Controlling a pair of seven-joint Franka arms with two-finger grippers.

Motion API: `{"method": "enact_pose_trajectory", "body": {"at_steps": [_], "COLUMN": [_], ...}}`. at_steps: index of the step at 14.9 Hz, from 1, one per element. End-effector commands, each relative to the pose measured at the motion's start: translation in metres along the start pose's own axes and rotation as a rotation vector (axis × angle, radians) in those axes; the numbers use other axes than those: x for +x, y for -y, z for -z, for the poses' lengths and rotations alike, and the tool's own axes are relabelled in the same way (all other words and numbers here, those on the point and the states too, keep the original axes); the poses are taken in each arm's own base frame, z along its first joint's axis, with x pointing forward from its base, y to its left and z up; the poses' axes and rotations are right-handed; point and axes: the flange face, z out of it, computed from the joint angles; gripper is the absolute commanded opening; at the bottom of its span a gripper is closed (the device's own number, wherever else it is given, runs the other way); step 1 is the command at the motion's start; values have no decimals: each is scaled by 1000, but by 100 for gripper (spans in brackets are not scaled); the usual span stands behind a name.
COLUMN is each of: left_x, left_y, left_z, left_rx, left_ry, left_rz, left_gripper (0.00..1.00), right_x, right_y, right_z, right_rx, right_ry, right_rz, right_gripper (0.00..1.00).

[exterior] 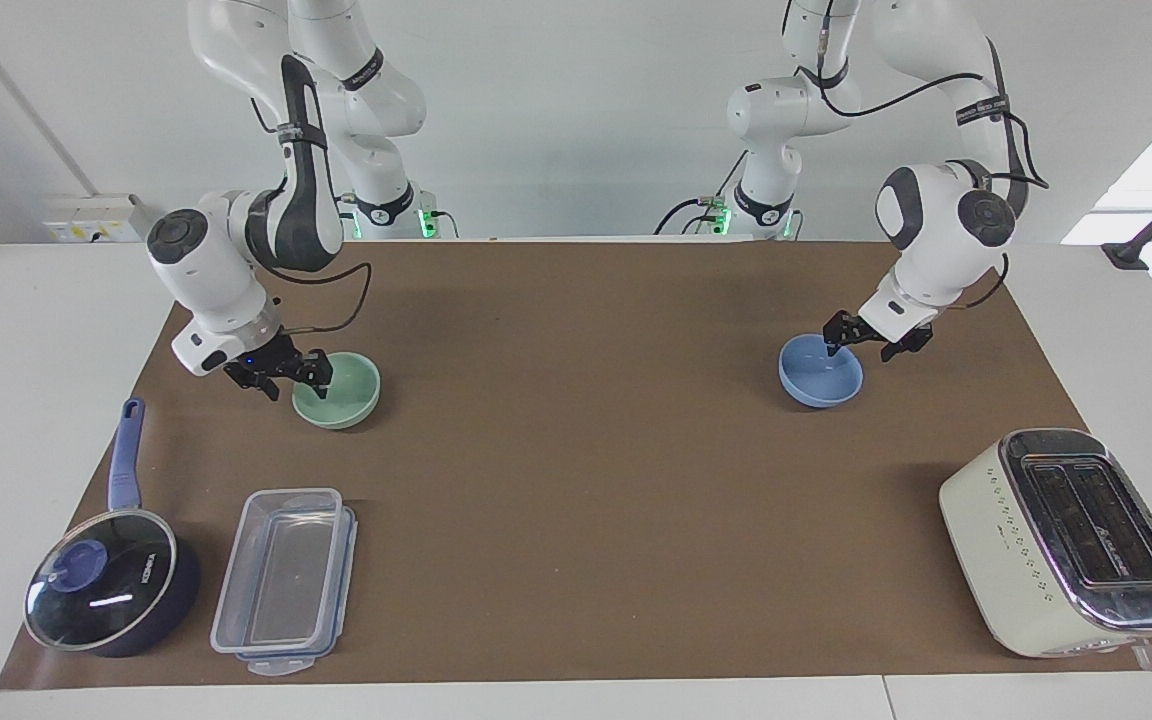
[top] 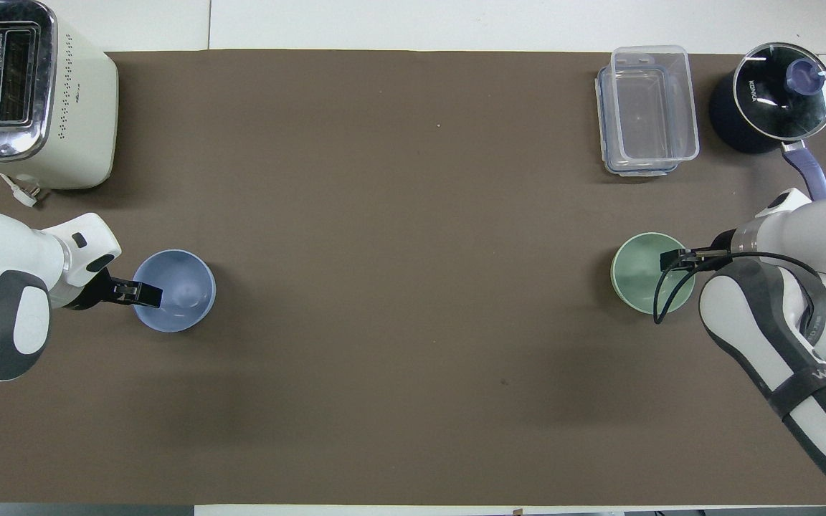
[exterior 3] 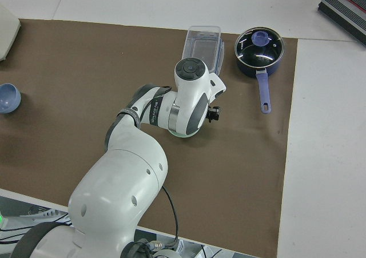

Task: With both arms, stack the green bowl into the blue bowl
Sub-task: 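Grasp the blue bowl with the left gripper while the right gripper grasps the green bowl, then slide the blue bowl toward center while the right gripper lifts the green bowl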

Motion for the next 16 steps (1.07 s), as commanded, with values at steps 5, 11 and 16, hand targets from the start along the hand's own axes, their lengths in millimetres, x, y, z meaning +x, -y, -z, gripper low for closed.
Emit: {"method": "enact_pose_trajectory", "body": {"at_steps": [5,11,16], "left_x": [-3,-1,6], "left_y": [-2,-2,-4], "left_z": [-24,-29,-23], "left_rx": [-10,-12,-13], "left_ry": [-9,-5,-2], "left_rz": [-22,-25,-60], "left_gripper": [82,39,0], "right_x": [-9,-4,30], "right_y": [0,1,25], "right_z": [-8,-1,70], "right_rx": [14,21,38], "right_ry": [0,28,52], "right_rz": [34,44,108], "right_gripper": [36,0,0]}}
